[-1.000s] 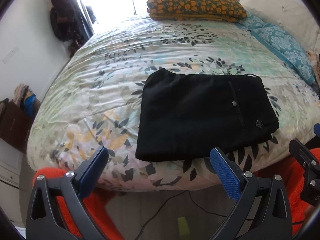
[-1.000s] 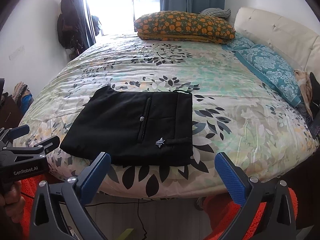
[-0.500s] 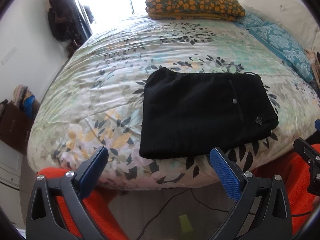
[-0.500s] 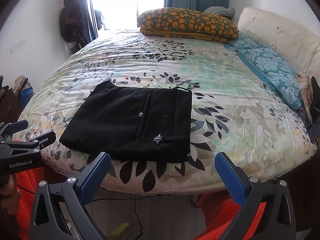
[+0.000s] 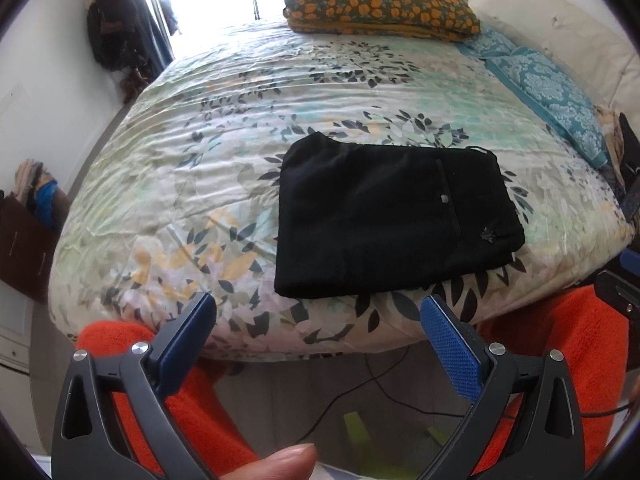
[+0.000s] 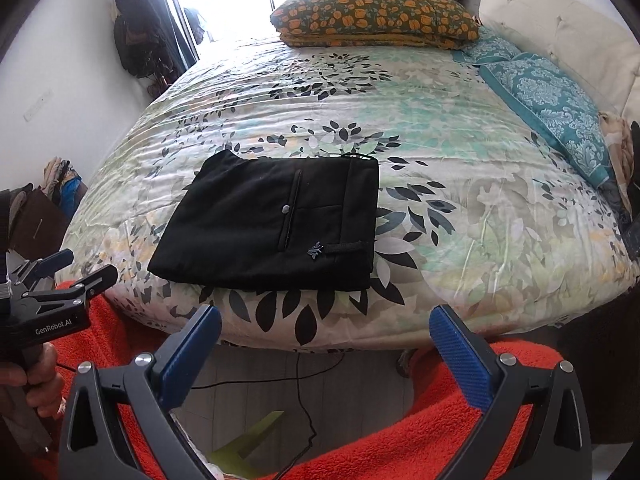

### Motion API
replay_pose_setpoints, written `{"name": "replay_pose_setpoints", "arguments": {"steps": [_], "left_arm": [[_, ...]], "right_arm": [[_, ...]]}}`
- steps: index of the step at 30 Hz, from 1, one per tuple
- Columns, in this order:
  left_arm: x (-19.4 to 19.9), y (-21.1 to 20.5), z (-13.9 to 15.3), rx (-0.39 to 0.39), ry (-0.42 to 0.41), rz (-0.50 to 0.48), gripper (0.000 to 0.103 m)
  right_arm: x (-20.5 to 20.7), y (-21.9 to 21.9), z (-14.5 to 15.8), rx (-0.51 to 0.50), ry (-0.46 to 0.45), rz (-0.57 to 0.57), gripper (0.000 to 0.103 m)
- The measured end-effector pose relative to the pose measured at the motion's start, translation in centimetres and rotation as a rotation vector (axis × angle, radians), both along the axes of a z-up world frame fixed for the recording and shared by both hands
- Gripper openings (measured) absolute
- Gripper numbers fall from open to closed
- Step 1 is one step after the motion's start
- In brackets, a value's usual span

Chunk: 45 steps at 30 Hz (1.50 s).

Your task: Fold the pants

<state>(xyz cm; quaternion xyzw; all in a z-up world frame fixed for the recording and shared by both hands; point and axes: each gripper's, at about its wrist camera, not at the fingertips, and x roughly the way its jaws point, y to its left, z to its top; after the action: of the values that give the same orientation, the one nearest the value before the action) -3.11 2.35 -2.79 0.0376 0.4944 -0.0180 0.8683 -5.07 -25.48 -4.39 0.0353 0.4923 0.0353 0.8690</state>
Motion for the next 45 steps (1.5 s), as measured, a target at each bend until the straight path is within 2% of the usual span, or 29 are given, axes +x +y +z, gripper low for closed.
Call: {"name": "replay_pose_setpoints", "arguments": {"steps": [6,9,30,45], "left_arm": [[-0.9,-0.3,1.2,-0.016,0.009,-0.009,0.102],[-1.3,-0.5,1.3,-0.017,0.002,-0.019,0.102],[-1.6,-0.6,0.8,-0.015,-0.006,-0.037,0.102],[-1.7,-0.6,1.0,-0.028,-0.014,-0.037,0.102]], "right_arm": [[-1.8,0.8,0.7,0.080,-0.075,-0.101,0.103],[-1.7,1.4,0.8,0.039,-0.068,-0.089,0.103],[-1.7,4.0,0.2,-0.020,-0.072,-0.035,0.103],[-2.0,4.5,0.4,-0.016,-0.082,-0.024,0.103]]}}
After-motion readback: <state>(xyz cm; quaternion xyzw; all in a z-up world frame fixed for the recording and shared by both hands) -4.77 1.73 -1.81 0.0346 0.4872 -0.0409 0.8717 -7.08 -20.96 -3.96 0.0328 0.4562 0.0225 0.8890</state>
